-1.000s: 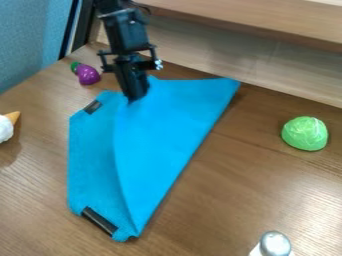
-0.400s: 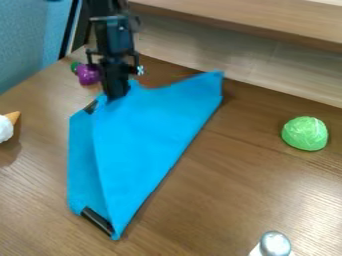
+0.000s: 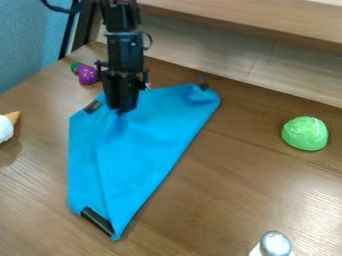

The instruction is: Fold the cloth from bottom right to top left

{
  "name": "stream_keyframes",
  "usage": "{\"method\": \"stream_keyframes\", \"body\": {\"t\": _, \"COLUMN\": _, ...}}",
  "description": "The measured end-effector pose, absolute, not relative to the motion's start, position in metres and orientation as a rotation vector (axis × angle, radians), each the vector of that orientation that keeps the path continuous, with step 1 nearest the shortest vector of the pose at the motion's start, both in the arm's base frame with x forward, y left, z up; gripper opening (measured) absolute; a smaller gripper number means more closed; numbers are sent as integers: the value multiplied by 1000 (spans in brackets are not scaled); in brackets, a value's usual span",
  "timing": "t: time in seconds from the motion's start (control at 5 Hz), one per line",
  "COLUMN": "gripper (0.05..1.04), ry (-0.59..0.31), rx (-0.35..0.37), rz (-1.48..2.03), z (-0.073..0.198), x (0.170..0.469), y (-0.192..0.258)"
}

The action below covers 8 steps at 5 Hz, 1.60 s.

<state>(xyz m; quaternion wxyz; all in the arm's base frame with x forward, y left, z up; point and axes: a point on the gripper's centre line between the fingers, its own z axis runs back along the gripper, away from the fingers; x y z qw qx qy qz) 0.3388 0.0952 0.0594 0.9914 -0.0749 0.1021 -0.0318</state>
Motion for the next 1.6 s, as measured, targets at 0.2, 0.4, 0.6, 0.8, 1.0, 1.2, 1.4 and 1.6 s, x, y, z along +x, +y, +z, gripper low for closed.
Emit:
{"method": "stream_keyframes", "body": {"t": 0.2, "gripper": 816, "ry": 210, "rx": -156, "rz": -68, "z": 56, "x": 340, "y": 80}}
{"method": "stream_keyframes", "body": {"t": 0.4, "gripper": 1007, "ry": 195, "rx": -168, "rz": -65, "z": 58, "x": 343, "y": 66}}
{"method": "stream_keyframes", "body": {"t": 0.6, "gripper": 1003, "ry": 169, "rx": -188, "rz": -101, "z": 63, "x": 346, "y": 51}}
{"method": "stream_keyframes", "body": {"t": 0.8, "gripper": 1000, "ry": 166, "rx": -198, "rz": -144, "z": 64, "x": 349, "y": 29}}
{"method": "stream_keyframes", "body": {"t": 1.0, "gripper": 1000, "ry": 153, "rx": -196, "rz": -175, "z": 71, "x": 351, "y": 7}}
{"method": "stream_keyframes", "body": {"t": 1.2, "gripper": 1000, "ry": 135, "rx": -190, "rz": -202, "z": 79, "x": 352, "y": -6}}
{"method": "stream_keyframes", "body": {"t": 1.4, "gripper": 1000, "ry": 97, "rx": -188, "rz": -200, "z": 88, "x": 355, "y": -8}}
{"method": "stream_keyframes", "body": {"t": 1.6, "gripper": 1000, "ry": 87, "rx": -190, "rz": -205, "z": 92, "x": 355, "y": -12}}
